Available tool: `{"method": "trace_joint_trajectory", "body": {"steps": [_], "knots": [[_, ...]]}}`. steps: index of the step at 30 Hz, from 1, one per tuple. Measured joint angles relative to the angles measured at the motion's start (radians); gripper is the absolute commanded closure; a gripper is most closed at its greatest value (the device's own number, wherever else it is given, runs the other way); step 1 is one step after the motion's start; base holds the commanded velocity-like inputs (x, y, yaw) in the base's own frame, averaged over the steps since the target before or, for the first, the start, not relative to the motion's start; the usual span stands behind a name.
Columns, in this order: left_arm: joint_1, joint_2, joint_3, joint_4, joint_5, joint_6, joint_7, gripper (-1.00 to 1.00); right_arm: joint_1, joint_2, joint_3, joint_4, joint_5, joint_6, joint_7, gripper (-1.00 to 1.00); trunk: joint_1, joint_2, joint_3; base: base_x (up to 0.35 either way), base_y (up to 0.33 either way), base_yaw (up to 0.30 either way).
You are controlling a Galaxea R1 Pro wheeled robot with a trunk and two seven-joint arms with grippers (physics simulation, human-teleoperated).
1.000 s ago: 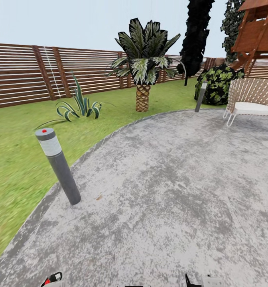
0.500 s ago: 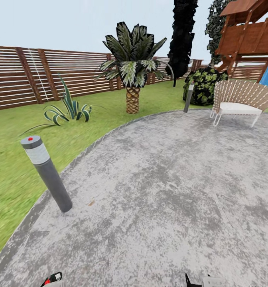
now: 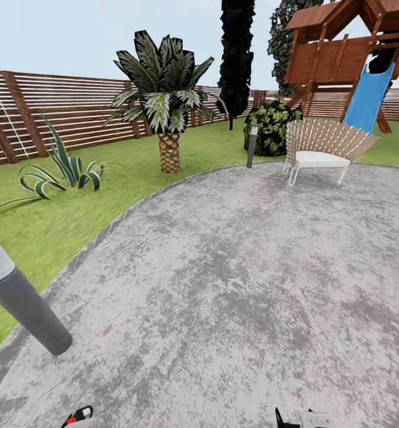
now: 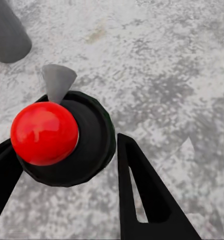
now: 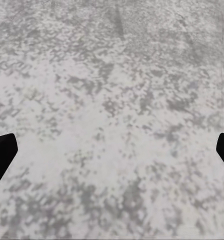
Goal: Pick up the pesticide atomizer in the garden and spray insectifuge to fully cover both potted plants in the garden.
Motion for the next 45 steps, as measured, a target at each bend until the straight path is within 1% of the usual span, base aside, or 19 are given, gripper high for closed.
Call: {"method": "trace_joint_trajectory", "body": {"steps": [16,27,38,45], "knots": [[0.000,-0.003,0.000,0.001,0.001,0.000,0.000,1.00,0.000,0.001,0.000,0.003,0.001,0.000,0.001,-1.00,0.000,0.000,0.004,0.338,0.000,-0.286],[0.000,-0.004,0.000,0.001,0.001,0.000,0.000,1.00,0.000,0.002,-0.001,0.002,0.001,0.001,-0.002,-1.00,0.000,0.000,0.004,0.338,0.000,-0.078],[0.000,-0.004,0.000,0.001,0.001,0.000,0.000,1.00,0.000,0.001,-0.001,0.002,0.001,0.002,-0.001,-1.00,0.000,0.000,0.004,0.337,-0.005,-0.252],[0.000,-0.004,0.000,0.001,0.001,0.000,0.000,1.00,0.000,0.001,-0.001,0.002,0.001,0.001,-0.001,-1.00,0.000,0.000,0.004,0.322,-0.117,-0.276]]}}
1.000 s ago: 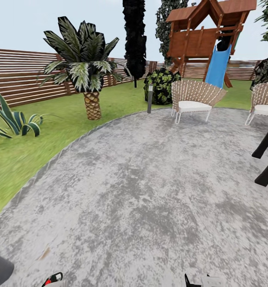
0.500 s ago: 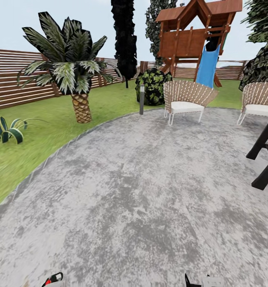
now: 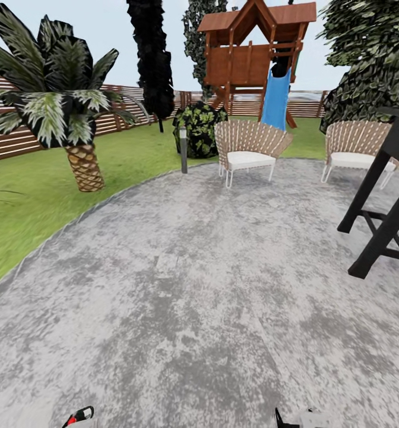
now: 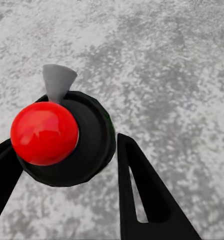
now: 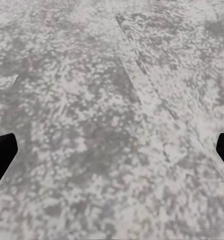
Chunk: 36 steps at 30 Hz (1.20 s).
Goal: Pick up the pesticide atomizer in the garden and spray insectifuge to fully cover both potted plants in the garden.
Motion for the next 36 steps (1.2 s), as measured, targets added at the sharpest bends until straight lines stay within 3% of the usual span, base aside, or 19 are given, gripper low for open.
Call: {"method": "trace_joint_trajectory", "body": {"steps": [26,36], "knots": [[0.000,0.000,0.000,0.000,0.000,0.000,0.000,1.00,0.000,0.001,0.001,0.002,0.000,0.000,-0.001,-1.00,0.000,0.000,0.000,0.331,-0.049,-0.300],[0.000,0.000,0.000,0.000,0.000,0.000,0.000,1.00,0.001,0.001,0.001,0.001,0.000,0.000,0.000,-1.00,0.000,0.000,0.000,0.216,-0.108,-0.300]]}}
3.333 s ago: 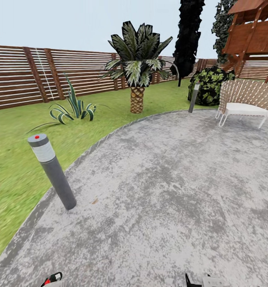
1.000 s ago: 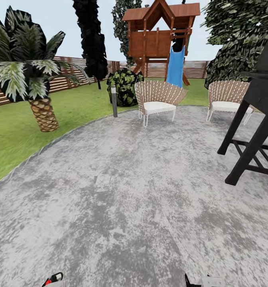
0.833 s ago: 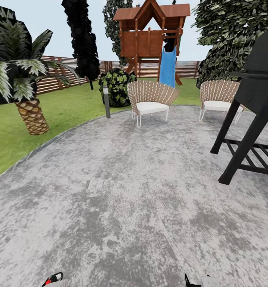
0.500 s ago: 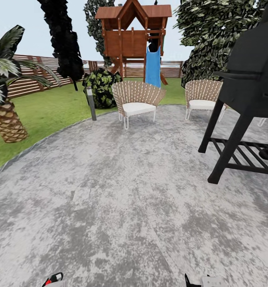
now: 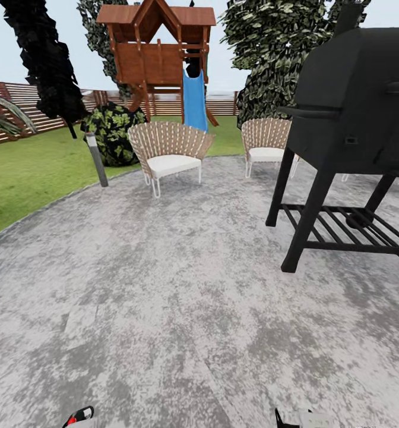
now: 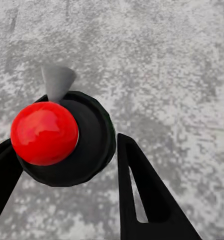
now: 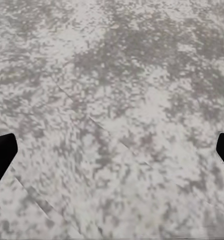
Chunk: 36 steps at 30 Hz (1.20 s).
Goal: Pick up the pesticide atomizer in the garden and spray insectifuge to fully cover both potted plants in the garden.
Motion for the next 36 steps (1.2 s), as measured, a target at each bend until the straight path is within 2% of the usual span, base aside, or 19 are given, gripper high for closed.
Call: {"method": "trace_joint_trajectory", "body": {"steps": [21,36], "knots": [[0.000,0.000,0.001,0.000,0.000,0.000,0.000,1.00,-0.001,-0.001,0.001,0.001,0.000,0.000,0.000,-1.00,0.000,0.000,0.000,0.010,-0.001,-0.300],[0.000,-0.002,0.001,0.000,0.000,0.001,0.000,1.00,-0.001,0.001,0.001,0.002,0.000,0.000,0.000,-1.00,0.000,0.000,0.000,0.296,0.028,-0.300]]}}
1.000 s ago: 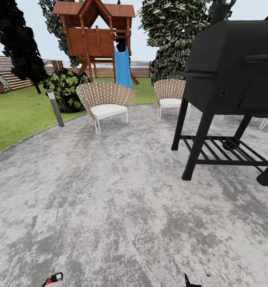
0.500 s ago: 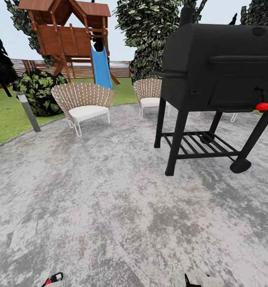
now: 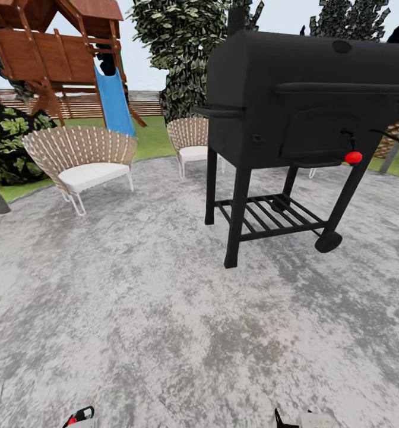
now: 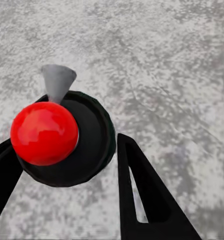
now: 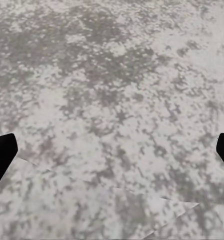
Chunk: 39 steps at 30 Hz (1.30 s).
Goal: Pick up the pesticide atomizer in the garden and spray insectifuge to fully cover both potted plants in the garden.
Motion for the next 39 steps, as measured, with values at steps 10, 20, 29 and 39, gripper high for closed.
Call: {"method": "trace_joint_trajectory", "body": {"steps": [10,20,29,39], "knots": [[0.000,0.000,0.000,0.000,0.000,0.000,0.001,1.00,-0.001,0.000,0.000,0.000,0.000,0.001,0.000,-1.00,0.000,0.000,0.000,0.265,-0.145,-0.300],[0.000,0.000,0.000,0.000,0.000,0.000,0.000,1.00,0.000,0.000,0.000,0.000,0.000,0.002,0.001,-1.00,0.001,0.000,0.000,0.013,-0.007,-0.300],[0.000,0.000,0.001,0.000,0.001,0.000,0.001,1.00,0.000,0.000,0.000,0.000,0.000,0.002,0.000,-1.00,0.001,0.000,0.000,0.000,0.000,-0.300],[0.000,0.000,0.000,0.000,0.000,-0.001,0.001,1.00,0.000,0.000,0.000,0.000,0.000,0.002,0.000,-1.00,0.001,0.000,0.000,0.000,0.000,-0.300]]}}
